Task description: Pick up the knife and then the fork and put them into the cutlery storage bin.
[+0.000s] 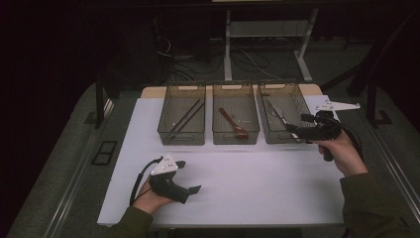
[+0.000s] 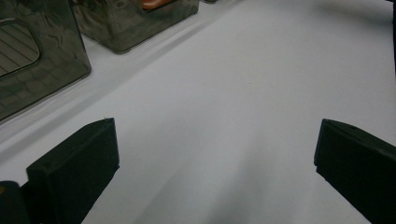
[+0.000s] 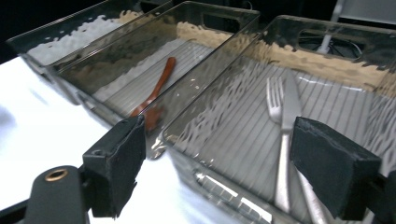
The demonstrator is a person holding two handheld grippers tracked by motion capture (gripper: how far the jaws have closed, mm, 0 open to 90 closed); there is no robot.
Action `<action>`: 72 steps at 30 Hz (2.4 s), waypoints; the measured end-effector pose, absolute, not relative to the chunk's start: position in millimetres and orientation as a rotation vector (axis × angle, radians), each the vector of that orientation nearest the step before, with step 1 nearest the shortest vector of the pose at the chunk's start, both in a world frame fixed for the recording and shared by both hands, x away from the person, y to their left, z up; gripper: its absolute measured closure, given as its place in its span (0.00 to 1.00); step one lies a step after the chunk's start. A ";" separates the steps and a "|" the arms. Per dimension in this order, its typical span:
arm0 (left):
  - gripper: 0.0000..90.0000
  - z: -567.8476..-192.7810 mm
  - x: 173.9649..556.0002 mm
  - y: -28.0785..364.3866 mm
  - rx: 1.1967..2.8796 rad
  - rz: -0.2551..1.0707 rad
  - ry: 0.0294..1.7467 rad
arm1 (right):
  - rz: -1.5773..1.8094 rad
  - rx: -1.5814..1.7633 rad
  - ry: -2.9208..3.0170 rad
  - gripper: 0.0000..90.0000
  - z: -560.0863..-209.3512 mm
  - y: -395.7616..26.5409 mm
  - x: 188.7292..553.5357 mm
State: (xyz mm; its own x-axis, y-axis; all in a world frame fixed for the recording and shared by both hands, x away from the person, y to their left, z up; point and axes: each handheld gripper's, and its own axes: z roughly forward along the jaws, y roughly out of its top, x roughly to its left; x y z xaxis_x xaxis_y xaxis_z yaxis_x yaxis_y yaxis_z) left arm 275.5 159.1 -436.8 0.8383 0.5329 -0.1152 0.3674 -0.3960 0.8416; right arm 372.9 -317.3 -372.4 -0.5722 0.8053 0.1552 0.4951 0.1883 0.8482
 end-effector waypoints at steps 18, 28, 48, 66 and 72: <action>0.00 -435.4 274.7 160.3 2.015 0.206 0.652 | 1.390 1.172 2.194 0.20 -390.9 -305.4 332.0; 0.00 -434.6 274.3 161.5 2.010 0.206 0.649 | 1.411 1.150 2.237 0.20 -402.1 -301.9 310.0; 0.00 -433.6 273.4 162.9 2.006 0.211 0.653 | 1.392 1.109 2.311 0.20 -422.6 -295.5 281.1; 0.00 -433.8 272.8 162.5 2.010 0.209 0.652 | 1.354 1.037 2.356 0.20 -443.0 -291.5 255.7; 0.00 -433.9 272.7 162.5 2.013 0.211 0.651 | 1.308 1.002 2.385 0.20 -447.0 -288.7 253.6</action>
State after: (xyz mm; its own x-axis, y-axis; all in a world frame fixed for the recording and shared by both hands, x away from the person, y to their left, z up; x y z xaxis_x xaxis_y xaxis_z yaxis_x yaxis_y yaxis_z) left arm 272.7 162.5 -433.9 0.8418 0.5271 -0.1169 0.3585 -0.3839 0.8509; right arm 253.6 -288.7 -447.0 -0.7351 0.6691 0.1096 0.4522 0.3635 0.8145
